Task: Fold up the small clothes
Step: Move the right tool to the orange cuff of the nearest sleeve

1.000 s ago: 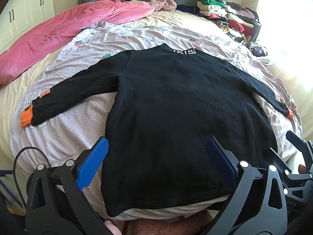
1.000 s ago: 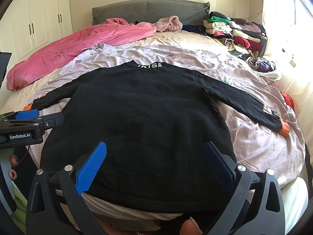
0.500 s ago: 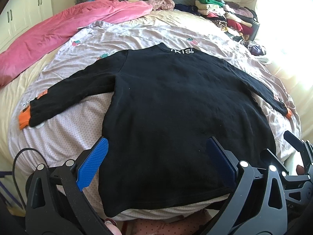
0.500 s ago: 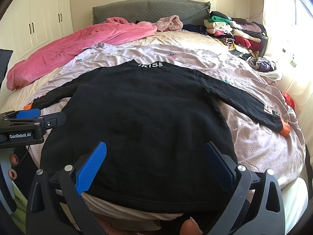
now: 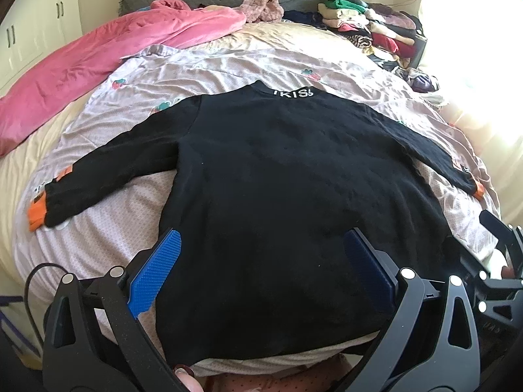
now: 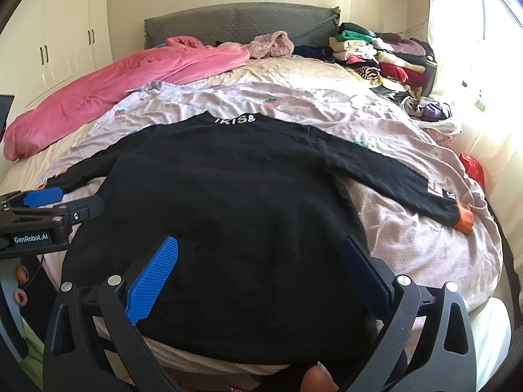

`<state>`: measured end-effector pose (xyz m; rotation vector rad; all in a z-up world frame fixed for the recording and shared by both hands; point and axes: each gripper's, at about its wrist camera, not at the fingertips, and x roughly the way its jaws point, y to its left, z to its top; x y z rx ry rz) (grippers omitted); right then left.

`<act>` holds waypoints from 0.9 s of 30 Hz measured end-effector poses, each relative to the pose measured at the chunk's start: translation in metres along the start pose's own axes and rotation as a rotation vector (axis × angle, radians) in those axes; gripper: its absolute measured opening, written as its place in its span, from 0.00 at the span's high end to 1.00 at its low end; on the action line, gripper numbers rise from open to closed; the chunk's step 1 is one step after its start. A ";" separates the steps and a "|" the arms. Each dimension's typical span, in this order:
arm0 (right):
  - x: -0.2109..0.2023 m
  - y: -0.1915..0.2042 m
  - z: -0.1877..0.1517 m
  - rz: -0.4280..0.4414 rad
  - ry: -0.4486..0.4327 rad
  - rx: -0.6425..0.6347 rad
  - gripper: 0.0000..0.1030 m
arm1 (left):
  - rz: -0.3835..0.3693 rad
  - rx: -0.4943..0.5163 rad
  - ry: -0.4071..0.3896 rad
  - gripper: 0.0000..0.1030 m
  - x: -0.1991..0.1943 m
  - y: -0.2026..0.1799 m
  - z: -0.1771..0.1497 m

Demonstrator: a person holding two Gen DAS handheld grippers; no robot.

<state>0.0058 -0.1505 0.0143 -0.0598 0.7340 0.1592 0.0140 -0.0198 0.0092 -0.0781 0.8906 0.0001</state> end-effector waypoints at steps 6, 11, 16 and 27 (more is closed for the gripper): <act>0.000 -0.019 0.013 -0.043 -0.016 0.030 0.04 | -0.012 0.015 0.008 0.09 0.005 -0.008 0.008; 0.000 -0.030 0.024 -0.065 -0.032 0.053 0.04 | -0.012 0.021 0.003 0.09 0.010 -0.013 0.017; 0.001 -0.038 0.036 -0.064 -0.055 0.069 0.04 | -0.019 0.010 -0.020 0.09 0.012 -0.014 0.032; 0.017 -0.054 0.060 -0.093 -0.048 0.103 0.04 | -0.037 -0.010 -0.055 0.09 0.021 -0.021 0.065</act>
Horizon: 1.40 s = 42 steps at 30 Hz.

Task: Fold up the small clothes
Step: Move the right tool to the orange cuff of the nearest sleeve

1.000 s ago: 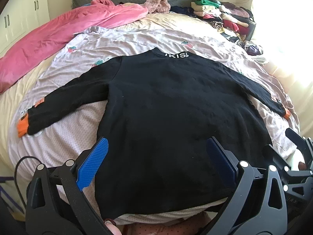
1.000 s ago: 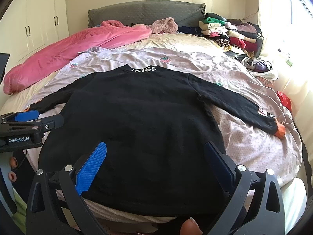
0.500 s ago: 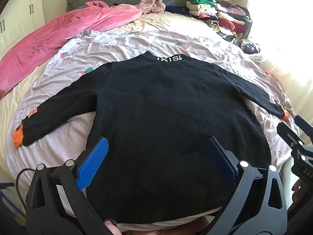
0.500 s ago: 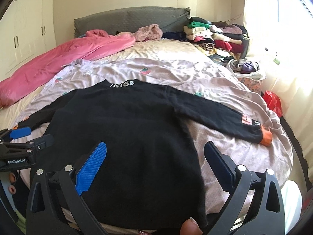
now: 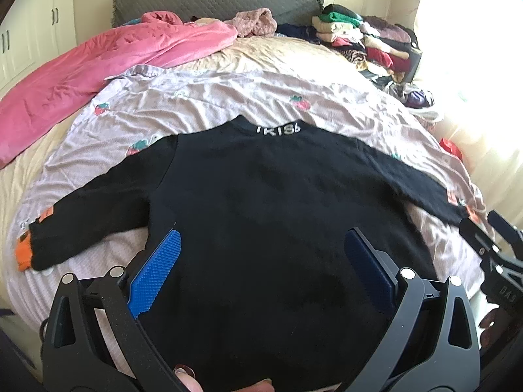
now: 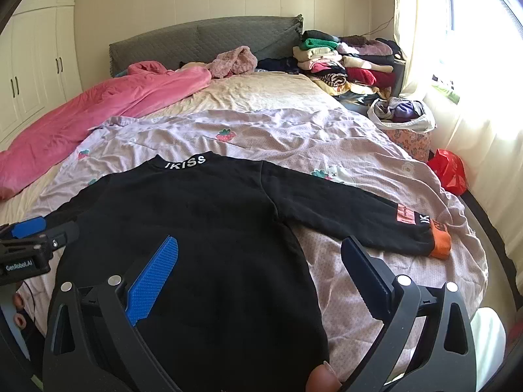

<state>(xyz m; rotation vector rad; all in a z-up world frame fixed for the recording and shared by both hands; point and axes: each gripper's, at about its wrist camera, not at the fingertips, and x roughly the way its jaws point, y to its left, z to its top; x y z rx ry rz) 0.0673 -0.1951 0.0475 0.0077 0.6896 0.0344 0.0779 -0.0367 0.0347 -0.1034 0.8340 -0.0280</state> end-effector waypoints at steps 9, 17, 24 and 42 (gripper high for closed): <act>0.019 -0.005 0.017 -0.015 0.002 0.005 0.04 | 0.022 0.023 0.005 0.09 0.021 -0.010 0.022; 0.036 -0.016 0.037 -0.023 -0.017 0.033 0.04 | 0.032 0.067 0.017 0.09 0.040 -0.022 0.034; 0.047 -0.030 0.050 -0.041 -0.033 0.083 0.04 | 0.010 0.105 0.038 0.09 0.058 -0.036 0.045; 0.097 -0.075 0.086 -0.120 -0.055 0.210 0.04 | -0.066 0.149 0.097 0.09 0.105 -0.064 0.079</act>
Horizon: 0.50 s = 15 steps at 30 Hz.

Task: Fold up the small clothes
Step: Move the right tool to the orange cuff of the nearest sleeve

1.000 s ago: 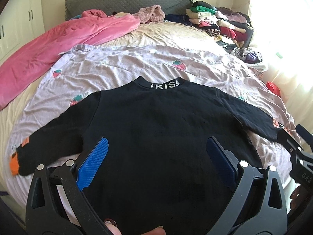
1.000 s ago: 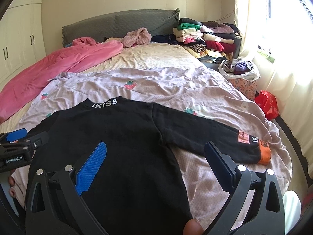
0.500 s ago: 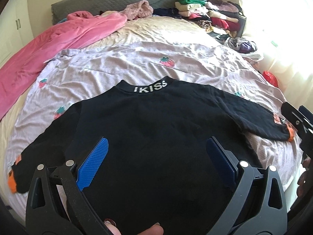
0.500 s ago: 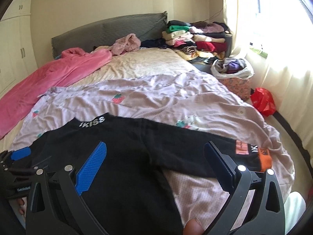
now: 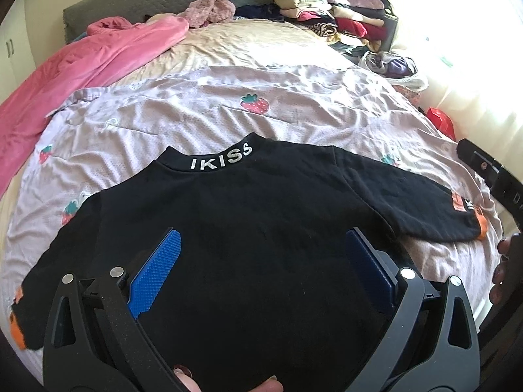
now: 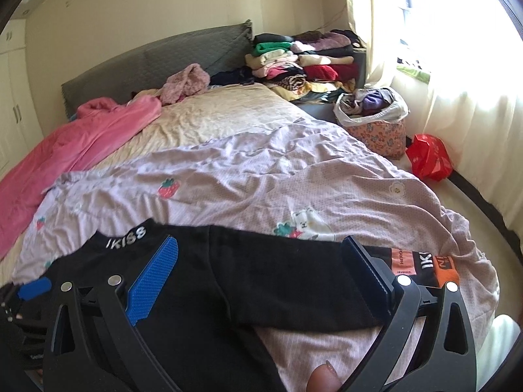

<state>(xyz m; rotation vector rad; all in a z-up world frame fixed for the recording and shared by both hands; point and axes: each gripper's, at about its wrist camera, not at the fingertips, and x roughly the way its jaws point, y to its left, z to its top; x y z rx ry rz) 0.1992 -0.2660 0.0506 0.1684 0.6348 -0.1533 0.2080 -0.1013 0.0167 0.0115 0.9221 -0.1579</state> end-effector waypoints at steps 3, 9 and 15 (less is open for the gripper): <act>0.011 -0.008 0.003 -0.027 -0.004 0.028 0.04 | 0.006 -0.012 0.007 0.09 0.011 0.003 0.005; 0.026 -0.031 -0.001 -0.075 0.002 0.082 0.04 | 0.031 -0.040 0.010 0.09 0.031 0.011 0.015; 0.033 -0.071 -0.009 -0.159 0.014 0.151 0.04 | 0.034 -0.093 -0.019 0.09 0.043 0.017 0.018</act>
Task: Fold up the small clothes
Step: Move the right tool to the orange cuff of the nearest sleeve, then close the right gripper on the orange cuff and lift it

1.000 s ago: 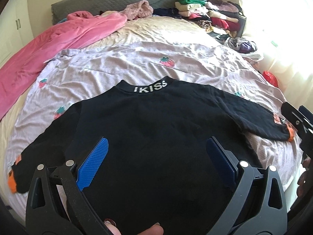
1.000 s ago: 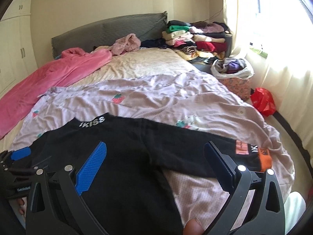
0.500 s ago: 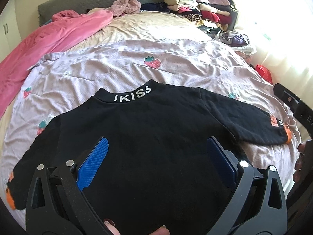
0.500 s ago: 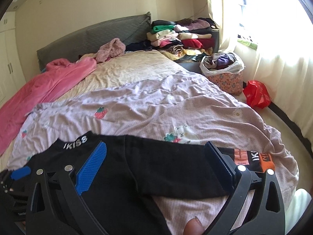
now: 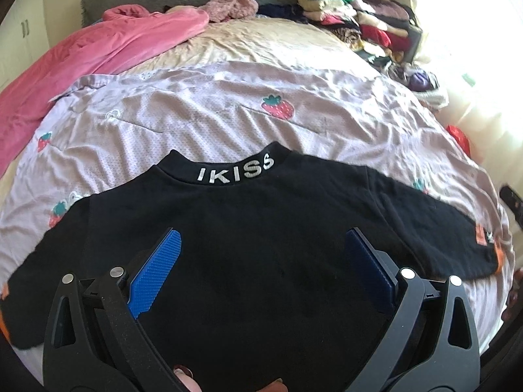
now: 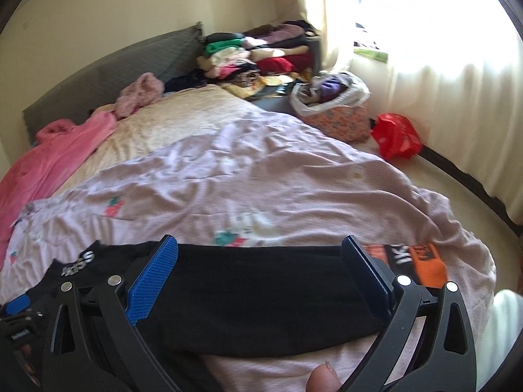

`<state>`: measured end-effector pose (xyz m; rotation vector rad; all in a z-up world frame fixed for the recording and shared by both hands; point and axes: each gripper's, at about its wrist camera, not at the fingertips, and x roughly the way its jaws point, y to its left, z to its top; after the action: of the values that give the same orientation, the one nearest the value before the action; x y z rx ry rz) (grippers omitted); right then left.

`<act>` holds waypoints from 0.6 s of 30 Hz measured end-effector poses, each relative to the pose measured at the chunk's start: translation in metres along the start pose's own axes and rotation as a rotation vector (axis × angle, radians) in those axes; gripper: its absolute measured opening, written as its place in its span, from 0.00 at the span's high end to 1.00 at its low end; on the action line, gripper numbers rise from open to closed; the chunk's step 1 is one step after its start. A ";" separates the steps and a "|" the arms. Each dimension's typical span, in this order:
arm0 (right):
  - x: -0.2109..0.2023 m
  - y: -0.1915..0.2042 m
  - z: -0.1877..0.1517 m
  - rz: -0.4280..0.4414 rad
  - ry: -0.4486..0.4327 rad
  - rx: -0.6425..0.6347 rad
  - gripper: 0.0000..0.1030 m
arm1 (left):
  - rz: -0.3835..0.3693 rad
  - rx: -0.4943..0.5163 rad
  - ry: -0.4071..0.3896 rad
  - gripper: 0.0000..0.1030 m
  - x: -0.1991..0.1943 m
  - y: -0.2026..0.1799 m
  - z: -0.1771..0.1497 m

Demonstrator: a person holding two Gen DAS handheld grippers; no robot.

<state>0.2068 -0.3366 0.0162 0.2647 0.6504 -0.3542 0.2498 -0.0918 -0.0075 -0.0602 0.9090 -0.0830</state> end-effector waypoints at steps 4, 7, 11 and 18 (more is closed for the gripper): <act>0.007 -0.025 -0.003 -0.040 0.013 0.051 0.04 | -0.016 -0.003 -0.003 0.09 0.009 -0.005 -0.002; 0.010 -0.048 -0.005 -0.095 0.014 0.090 0.04 | -0.014 -0.001 0.020 0.09 0.018 -0.008 -0.005; 0.017 -0.080 -0.009 -0.127 0.034 0.164 0.04 | -0.059 -0.023 0.023 0.09 0.024 -0.007 -0.008; 0.029 -0.118 -0.017 -0.181 0.056 0.272 0.04 | -0.063 -0.002 0.048 0.09 0.037 -0.016 -0.011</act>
<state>0.1720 -0.4446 -0.0305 0.4782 0.6834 -0.6128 0.2625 -0.1116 -0.0417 -0.0889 0.9549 -0.1429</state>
